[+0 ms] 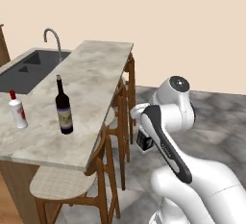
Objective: Move the drinks to the dining counter.
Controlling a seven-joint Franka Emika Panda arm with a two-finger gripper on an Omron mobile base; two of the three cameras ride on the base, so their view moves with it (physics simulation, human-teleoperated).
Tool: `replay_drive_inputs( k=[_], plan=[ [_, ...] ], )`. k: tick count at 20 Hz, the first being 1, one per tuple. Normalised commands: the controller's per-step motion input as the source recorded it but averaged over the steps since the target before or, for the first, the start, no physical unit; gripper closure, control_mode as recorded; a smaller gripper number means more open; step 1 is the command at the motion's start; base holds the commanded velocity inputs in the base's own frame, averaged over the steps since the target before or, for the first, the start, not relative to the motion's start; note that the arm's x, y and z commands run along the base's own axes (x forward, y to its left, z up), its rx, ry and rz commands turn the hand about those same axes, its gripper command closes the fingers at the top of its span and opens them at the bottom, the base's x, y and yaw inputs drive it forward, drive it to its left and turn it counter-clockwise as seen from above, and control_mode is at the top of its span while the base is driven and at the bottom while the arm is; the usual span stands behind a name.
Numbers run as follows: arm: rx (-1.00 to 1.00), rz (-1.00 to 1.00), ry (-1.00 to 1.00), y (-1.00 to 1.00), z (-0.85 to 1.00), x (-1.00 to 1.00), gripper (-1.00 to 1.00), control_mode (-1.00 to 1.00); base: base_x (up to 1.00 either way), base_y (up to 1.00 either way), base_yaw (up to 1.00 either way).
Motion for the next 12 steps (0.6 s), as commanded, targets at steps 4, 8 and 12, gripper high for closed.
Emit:
replay_drive_inputs(
  k=[4, 8, 12],
  plan=[
    [0.00, 0.00, 0.00, 0.00, 0.00, 0.00, 1.00, 1.00, 0.42, 0.10, -0.11],
    [0.00, 0.00, 0.00, 0.00, 0.00, 0.00, 1.00, 1.00, 0.25, 0.00, -0.03],
    [0.00, 0.00, 0.00, 0.00, 0.00, 0.00, 1.00, 1.00, 0.15, 0.03, -0.03]
  ],
)
